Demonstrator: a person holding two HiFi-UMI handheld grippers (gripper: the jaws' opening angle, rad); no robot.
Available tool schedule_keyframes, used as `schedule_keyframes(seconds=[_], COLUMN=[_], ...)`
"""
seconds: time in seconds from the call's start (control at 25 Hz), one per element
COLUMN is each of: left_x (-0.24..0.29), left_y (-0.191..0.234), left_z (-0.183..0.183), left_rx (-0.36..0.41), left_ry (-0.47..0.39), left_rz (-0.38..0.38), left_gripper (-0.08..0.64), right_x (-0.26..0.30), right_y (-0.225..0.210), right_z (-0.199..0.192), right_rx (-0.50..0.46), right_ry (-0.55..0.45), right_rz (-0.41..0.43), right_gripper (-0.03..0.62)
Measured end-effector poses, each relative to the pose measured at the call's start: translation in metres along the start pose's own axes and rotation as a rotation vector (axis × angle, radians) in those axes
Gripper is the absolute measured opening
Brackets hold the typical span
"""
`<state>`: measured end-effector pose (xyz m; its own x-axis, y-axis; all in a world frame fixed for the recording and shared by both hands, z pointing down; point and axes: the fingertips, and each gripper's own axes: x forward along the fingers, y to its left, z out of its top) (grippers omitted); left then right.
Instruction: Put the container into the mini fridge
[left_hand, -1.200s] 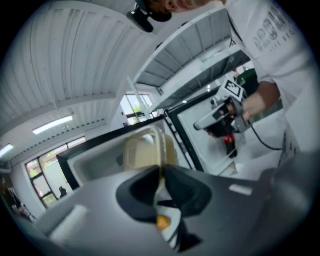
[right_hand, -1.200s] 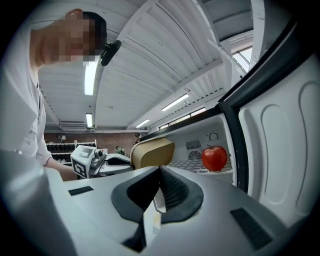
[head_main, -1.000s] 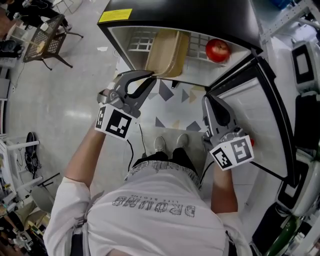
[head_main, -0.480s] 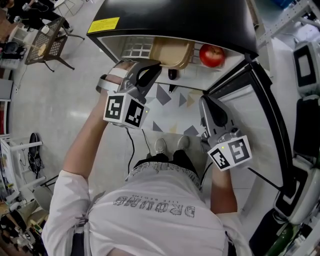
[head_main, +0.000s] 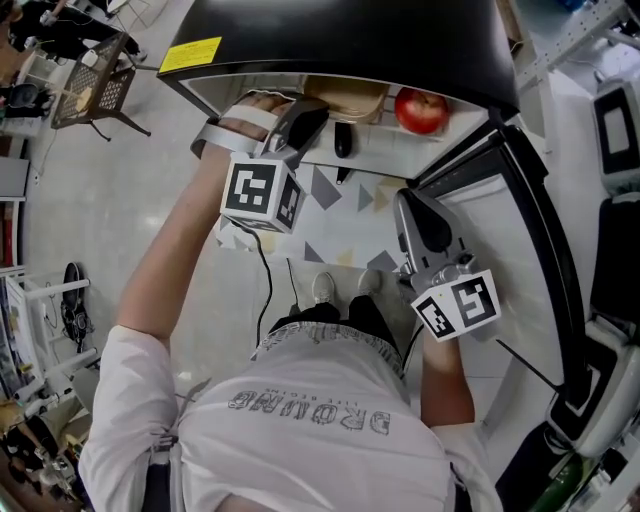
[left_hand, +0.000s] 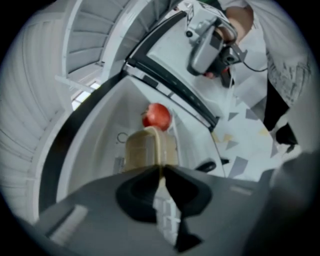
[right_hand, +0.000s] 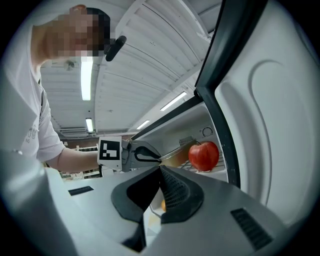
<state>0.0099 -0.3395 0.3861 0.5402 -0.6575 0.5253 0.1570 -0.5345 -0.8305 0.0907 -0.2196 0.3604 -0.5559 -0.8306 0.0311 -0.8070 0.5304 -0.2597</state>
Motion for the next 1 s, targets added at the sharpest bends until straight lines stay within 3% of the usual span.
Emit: schedule_keyframes(seconds=[0.48, 0.72, 1.0], left_x=[0.022, 0.025, 0.021], left_y=[0.001, 0.004, 0.005], left_z=[0.0, 0.003, 0.002], left_rx=[0.11, 0.105, 0.046], left_ry=[0.042, 0.028, 0.023], left_rz=[-0.063, -0.05, -0.022], left_gripper=[0.052, 0.063, 0.137], right_x=[0.003, 0.002, 0.001], right_y=[-0.006, -0.008, -0.007], right_z=[-0.008, -0.008, -0.008], right_rx=[0.026, 0.029, 0.028], right_ry=[0.011, 0.011, 0.013], right_rz=[0.001, -0.004, -0.001], right_gripper=[0.003, 0.003, 0.003])
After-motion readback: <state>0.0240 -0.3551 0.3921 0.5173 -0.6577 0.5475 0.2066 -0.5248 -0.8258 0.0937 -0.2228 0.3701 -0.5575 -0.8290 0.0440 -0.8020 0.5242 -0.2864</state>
